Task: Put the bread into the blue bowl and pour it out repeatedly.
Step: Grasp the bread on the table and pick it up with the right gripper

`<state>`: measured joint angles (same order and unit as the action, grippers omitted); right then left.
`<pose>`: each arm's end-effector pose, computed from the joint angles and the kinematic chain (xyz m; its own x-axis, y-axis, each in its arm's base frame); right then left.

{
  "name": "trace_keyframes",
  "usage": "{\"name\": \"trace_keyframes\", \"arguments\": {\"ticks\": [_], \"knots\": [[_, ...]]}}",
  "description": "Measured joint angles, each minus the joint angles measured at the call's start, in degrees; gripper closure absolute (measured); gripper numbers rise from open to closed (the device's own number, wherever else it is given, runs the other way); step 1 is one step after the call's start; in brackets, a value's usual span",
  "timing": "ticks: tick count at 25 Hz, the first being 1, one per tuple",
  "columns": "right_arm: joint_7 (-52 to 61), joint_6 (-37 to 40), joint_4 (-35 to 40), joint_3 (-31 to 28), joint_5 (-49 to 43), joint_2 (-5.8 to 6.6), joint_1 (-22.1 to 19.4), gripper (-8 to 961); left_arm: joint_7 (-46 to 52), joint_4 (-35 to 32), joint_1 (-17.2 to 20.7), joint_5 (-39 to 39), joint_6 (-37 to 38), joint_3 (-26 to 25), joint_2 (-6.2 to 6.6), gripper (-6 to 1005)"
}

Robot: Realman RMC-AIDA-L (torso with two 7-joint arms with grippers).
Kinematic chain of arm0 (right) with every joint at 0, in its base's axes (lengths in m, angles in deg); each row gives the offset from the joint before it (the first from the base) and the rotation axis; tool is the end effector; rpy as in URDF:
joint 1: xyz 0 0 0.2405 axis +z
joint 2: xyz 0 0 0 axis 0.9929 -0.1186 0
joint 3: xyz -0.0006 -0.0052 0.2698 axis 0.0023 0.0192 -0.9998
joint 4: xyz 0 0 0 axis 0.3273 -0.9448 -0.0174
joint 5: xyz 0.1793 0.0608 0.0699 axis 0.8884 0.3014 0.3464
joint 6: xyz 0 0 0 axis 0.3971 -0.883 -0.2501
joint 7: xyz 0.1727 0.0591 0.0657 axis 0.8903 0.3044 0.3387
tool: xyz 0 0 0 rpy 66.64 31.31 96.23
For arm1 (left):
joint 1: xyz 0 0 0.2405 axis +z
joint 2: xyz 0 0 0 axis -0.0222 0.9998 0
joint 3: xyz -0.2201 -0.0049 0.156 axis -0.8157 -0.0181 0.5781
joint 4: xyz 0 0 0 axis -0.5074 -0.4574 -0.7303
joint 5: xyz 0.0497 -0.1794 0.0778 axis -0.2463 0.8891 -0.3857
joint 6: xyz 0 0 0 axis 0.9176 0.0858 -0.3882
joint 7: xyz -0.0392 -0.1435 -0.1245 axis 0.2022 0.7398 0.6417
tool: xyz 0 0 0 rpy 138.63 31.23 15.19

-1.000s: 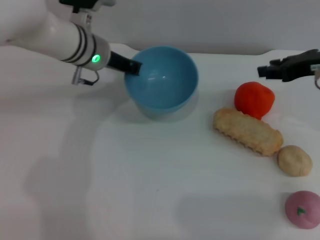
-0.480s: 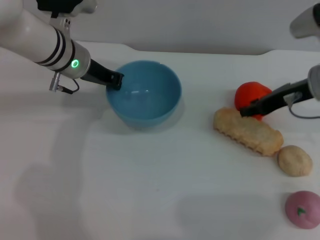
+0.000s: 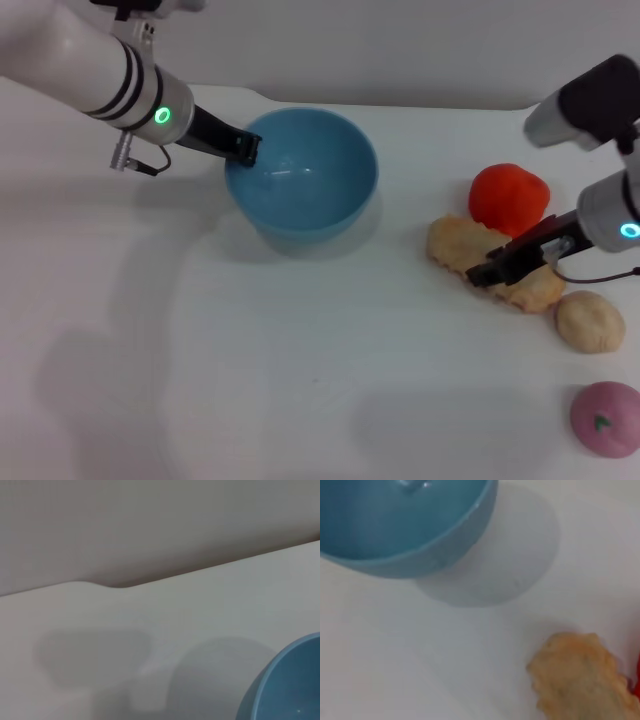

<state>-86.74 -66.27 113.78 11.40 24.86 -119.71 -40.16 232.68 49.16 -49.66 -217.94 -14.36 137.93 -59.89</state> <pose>0.2536 0.3970 -0.1064 0.7196 -0.6836 0.1219 -0.6047 -0.7033 -0.3739 -0.2456 0.4632 -0.0684 0.5445 0.8191 0.1803 0.7599 -0.3909 -0.5193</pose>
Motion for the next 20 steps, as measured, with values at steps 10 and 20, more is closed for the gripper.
{"name": "trace_keyframes", "arguments": {"ticks": [10,20], "knots": [[4.9,7.9,-3.3,6.8,-4.3,-0.16,2.2,549,-0.1,-0.1,-0.2,0.0,0.4,0.1,-0.77,1000],[5.2,12.3,-5.9,7.7,-4.4,-0.23,2.2,547,-0.1,-0.7,-0.3,0.0,0.2,0.0,-1.21,999]]}}
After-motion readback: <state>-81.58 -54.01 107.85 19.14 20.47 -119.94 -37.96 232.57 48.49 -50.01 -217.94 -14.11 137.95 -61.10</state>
